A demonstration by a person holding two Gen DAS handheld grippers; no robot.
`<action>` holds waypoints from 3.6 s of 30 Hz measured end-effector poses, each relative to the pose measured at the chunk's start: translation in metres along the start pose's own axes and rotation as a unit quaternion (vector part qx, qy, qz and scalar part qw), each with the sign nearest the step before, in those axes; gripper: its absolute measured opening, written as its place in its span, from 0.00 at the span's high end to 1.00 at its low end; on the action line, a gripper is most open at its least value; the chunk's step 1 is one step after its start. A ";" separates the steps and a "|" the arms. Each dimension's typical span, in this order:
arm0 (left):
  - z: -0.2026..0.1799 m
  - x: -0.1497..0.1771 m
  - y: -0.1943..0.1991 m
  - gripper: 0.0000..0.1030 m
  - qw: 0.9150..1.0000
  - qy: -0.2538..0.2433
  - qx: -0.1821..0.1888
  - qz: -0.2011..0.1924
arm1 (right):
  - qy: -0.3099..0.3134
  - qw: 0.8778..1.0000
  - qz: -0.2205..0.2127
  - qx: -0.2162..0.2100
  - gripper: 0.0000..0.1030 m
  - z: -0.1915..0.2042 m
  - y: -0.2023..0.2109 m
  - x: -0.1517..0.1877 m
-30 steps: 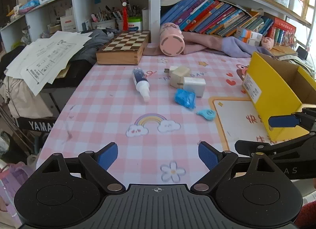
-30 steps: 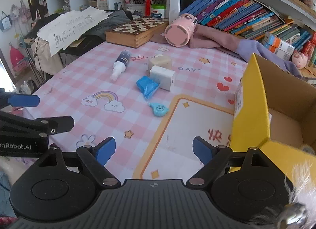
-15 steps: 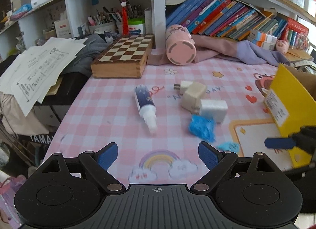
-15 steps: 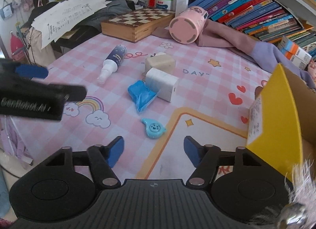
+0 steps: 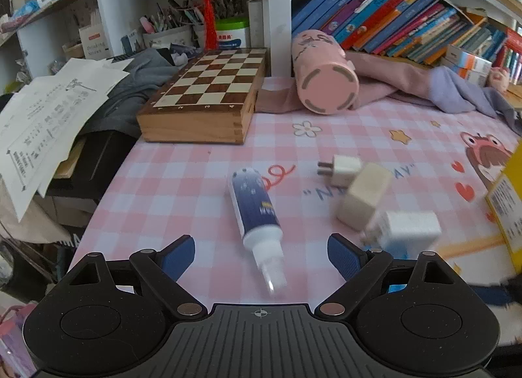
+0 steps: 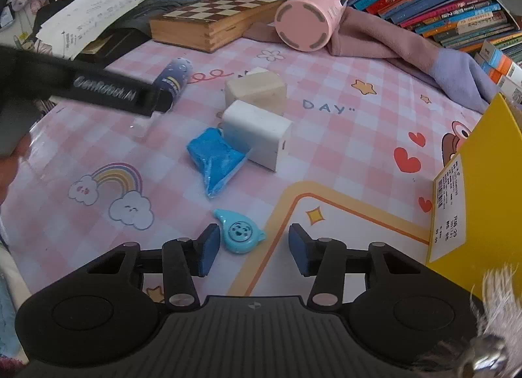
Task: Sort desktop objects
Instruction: 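Grasp the white blue-labelled bottle with the left tool while the right tool grasps the light blue whistle, then carry the bottle and the blue whistle over the yellow box with both tools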
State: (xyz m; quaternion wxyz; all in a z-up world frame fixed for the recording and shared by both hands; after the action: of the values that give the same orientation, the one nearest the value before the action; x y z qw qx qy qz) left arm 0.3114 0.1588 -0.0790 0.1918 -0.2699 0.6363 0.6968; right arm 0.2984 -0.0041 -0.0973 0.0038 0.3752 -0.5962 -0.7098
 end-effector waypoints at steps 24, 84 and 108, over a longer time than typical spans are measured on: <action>0.008 -0.008 -0.023 0.70 0.999 0.035 0.031 0.021 | 0.017 1.000 -0.022 0.001 0.74 -0.003 0.014 -0.002; -0.033 0.146 0.221 0.70 0.947 0.116 0.298 -0.003 | -0.098 0.988 -0.105 0.061 0.74 0.041 0.218 0.151; -0.158 0.142 0.215 0.70 0.917 -0.002 0.395 0.050 | -0.221 0.958 -0.093 0.155 0.74 -0.032 0.263 0.235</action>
State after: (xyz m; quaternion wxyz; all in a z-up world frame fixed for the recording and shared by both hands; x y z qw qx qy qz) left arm 0.0906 -0.0334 -0.0057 0.2486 -0.1388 0.8721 0.3979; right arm 0.0309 -0.2139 0.0014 -0.2521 0.2589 -0.6474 -0.6710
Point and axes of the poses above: each gripper's, at about its wrist camera, not at the fingertips, and y roughly against the way its jaws point, z to its left, x to its underside, the point moved 4 cm from there along -y, roughly the way its jaws point, and after that the axes turned 4 degrees about z, right-handed, at the moved point
